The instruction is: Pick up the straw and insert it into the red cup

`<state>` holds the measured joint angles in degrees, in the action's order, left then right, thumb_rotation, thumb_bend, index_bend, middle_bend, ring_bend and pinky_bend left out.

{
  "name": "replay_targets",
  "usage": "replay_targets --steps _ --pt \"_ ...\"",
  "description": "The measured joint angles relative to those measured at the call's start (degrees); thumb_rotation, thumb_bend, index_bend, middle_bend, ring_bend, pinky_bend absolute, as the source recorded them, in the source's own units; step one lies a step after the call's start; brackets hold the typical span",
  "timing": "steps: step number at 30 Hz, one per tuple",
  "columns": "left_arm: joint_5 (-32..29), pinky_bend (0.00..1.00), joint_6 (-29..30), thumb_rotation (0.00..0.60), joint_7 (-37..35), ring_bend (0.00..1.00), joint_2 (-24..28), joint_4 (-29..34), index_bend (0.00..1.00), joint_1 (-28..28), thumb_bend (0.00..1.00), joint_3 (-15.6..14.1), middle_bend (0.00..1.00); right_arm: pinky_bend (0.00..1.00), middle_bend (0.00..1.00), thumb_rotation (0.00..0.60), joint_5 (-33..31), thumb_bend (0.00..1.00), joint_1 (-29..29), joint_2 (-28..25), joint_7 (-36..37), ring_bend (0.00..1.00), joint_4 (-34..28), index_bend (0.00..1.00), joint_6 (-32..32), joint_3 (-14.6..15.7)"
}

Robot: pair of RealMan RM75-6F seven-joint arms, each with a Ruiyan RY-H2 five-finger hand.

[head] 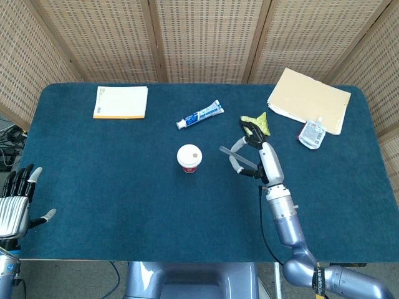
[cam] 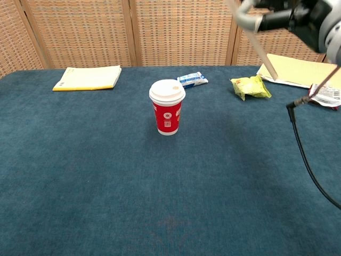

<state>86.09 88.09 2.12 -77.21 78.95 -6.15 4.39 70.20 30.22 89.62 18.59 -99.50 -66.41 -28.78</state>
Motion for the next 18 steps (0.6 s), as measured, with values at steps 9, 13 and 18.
replay_targets --steps 9,13,18 --pt "-0.51 0.0 -0.92 0.6 0.15 0.0 -0.63 -0.7 0.0 -0.61 0.05 0.23 0.0 0.0 0.21 0.6 -6.98 0.58 2.62 1.86 16.0 0.0 -1.37 0.61 1.66 -6.32" --pt "-0.77 0.0 -1.41 0.6 -0.14 0.0 -0.75 -1.04 0.0 -0.9 0.05 0.38 0.0 0.0 0.21 0.6 -7.79 0.58 4.09 3.6 18.61 0.0 0.55 0.61 2.79 -6.77" --pt "-1.25 0.0 -2.13 0.6 -0.67 0.0 -0.9 -1.58 0.0 -1.18 0.05 0.49 0.0 0.0 0.21 0.6 -8.84 0.58 6.45 6.1 22.74 0.0 3.4 0.61 4.91 -7.44"
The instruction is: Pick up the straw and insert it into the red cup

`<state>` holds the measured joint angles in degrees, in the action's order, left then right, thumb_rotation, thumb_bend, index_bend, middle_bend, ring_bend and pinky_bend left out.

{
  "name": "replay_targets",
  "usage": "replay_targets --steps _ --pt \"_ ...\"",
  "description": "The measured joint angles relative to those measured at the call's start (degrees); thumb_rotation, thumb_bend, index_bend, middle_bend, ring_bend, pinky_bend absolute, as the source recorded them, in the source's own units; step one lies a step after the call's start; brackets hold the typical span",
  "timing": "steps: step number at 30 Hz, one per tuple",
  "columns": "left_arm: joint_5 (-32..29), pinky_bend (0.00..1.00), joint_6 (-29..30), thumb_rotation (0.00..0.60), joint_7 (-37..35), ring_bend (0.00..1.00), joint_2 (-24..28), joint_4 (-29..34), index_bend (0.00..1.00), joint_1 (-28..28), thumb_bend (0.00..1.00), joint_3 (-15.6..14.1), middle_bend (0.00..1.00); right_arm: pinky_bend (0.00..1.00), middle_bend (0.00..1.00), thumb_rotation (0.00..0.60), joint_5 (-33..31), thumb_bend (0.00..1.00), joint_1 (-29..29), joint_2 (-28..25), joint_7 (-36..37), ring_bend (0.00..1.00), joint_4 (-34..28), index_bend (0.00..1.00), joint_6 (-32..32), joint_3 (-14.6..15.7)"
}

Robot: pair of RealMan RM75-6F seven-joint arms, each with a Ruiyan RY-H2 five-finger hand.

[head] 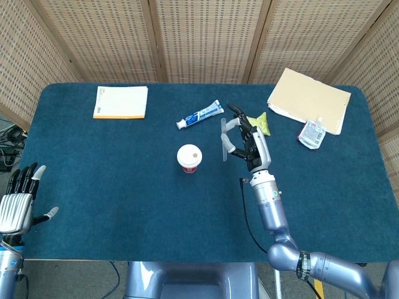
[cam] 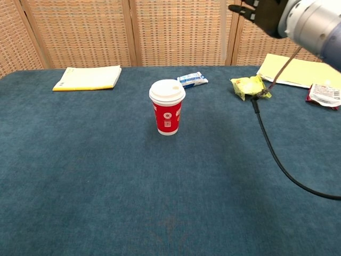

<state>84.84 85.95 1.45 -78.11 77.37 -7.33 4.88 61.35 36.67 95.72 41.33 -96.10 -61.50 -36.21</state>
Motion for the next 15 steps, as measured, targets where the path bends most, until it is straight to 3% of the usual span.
replay_targets --steps 15 --pt "-1.32 0.0 -1.66 0.6 -1.47 0.0 0.03 -1.01 0.0 -0.49 0.05 0.23 0.0 0.0 0.21 0.6 -2.21 0.57 7.28 6.63 2.45 0.0 9.07 0.62 3.73 -1.28"
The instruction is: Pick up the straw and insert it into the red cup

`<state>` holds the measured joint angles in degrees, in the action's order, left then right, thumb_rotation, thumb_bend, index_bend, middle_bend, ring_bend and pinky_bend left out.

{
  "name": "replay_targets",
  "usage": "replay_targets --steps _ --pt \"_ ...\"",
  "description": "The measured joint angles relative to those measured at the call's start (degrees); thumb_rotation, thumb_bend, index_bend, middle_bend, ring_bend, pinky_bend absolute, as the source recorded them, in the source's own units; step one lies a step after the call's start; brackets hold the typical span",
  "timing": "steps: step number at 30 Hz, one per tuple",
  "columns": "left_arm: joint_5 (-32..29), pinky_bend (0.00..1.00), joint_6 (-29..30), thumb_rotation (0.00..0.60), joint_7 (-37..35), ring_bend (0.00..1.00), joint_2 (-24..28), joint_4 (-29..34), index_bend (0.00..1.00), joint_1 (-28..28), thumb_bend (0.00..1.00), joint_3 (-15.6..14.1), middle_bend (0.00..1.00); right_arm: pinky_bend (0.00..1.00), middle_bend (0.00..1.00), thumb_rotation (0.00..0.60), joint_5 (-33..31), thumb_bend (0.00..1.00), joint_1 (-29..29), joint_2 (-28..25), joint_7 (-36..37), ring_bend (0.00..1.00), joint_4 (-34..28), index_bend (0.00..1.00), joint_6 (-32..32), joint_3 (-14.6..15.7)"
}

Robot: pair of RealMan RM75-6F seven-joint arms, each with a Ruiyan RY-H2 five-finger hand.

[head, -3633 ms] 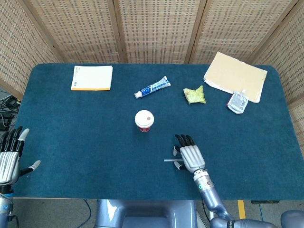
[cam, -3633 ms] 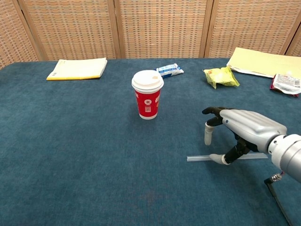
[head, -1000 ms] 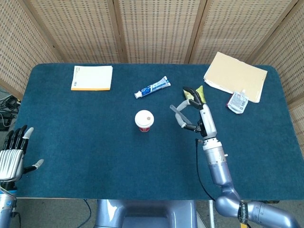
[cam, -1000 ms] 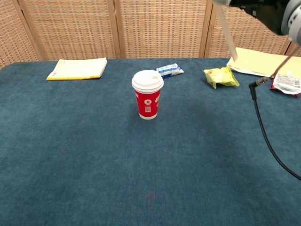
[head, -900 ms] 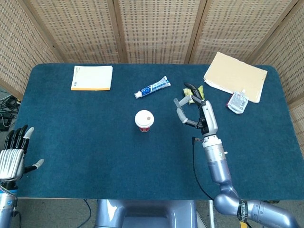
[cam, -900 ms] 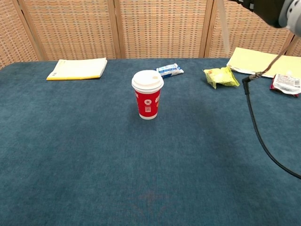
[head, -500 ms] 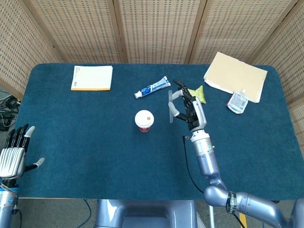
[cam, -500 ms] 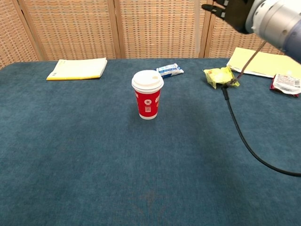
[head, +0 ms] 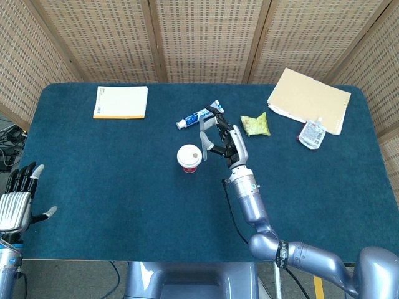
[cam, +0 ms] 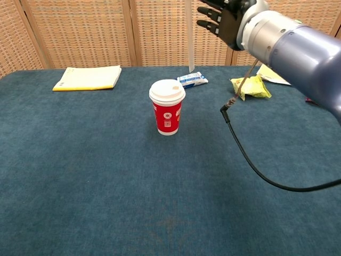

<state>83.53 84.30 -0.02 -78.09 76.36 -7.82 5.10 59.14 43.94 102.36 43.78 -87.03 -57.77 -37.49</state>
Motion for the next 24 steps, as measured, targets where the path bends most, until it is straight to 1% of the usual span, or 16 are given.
replay_targets --steps 9,13,18,24 --pt "-0.63 0.0 -1.18 0.6 -0.41 0.0 -0.15 -0.51 0.0 -0.35 0.05 -0.05 0.0 0.0 0.22 0.6 0.64 0.57 3.01 3.18 4.73 0.0 4.74 0.62 0.9 -1.8" --pt "-0.9 0.0 -2.0 0.6 -0.55 0.0 -0.41 -1.06 0.0 -0.64 0.05 -0.14 0.0 0.0 0.22 0.6 2.31 0.57 3.72 4.72 7.43 0.0 7.89 0.62 0.25 -1.91" --pt "-1.17 0.0 -2.52 0.6 -0.6 0.0 -0.62 -1.4 0.0 -0.92 0.05 -0.13 0.0 0.0 0.23 0.6 5.02 0.56 4.62 6.94 12.62 0.0 12.92 0.63 -1.53 -2.07" --pt "-1.38 0.0 -3.02 0.6 -0.3 0.0 -0.76 -1.4 0.0 -1.19 0.05 -0.16 0.0 0.0 0.23 0.6 7.83 0.57 5.55 9.25 17.07 0.0 18.19 0.63 -3.72 -1.47"
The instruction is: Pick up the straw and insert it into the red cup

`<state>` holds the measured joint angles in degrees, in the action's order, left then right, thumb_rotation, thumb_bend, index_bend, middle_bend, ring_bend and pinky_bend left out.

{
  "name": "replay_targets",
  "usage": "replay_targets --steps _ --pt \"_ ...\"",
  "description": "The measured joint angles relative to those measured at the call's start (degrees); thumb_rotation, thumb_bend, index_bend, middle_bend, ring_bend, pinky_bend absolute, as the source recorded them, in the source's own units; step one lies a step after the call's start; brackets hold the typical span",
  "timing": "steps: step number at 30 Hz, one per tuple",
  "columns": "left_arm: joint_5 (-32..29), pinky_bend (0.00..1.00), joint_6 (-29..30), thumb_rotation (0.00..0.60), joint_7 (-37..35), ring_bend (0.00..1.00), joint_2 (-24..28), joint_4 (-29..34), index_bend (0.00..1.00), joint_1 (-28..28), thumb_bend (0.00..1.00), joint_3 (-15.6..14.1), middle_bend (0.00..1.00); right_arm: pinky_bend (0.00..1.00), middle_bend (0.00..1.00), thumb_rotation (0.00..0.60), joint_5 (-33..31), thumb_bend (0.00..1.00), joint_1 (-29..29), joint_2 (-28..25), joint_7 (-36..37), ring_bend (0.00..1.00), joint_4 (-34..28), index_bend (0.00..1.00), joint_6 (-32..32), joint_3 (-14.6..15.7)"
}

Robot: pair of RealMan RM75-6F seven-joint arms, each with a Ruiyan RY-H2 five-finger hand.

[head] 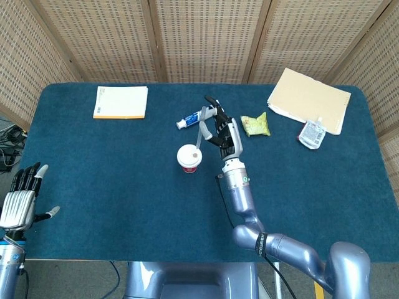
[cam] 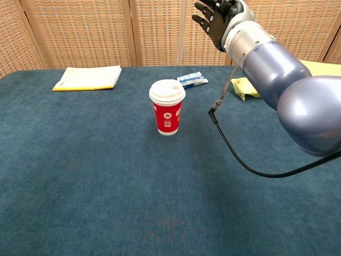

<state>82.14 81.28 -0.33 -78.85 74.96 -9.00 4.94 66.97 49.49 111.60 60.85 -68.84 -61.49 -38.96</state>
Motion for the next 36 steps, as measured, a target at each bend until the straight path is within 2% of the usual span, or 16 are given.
replay_targets --steps 12,24,36 --pt "-0.87 0.0 -0.73 0.6 0.22 0.0 0.01 0.05 0.0 -0.21 0.05 0.13 0.0 0.0 0.23 0.6 0.8 0.56 1.01 3.18 3.23 0.0 4.66 0.63 -0.74 2.06" --pt "-1.1 0.0 -1.09 0.6 -0.76 0.0 0.11 -0.21 0.0 -0.34 0.05 0.12 0.0 0.0 0.22 0.6 0.74 0.56 2.98 5.89 5.31 0.0 9.42 0.63 -0.14 2.23" --pt "-1.28 0.0 -1.27 0.6 -0.71 0.0 0.05 -0.37 0.0 -0.46 0.05 0.09 0.0 0.0 0.22 0.6 0.7 0.56 3.75 6.35 7.17 0.0 12.04 0.63 0.8 2.27"
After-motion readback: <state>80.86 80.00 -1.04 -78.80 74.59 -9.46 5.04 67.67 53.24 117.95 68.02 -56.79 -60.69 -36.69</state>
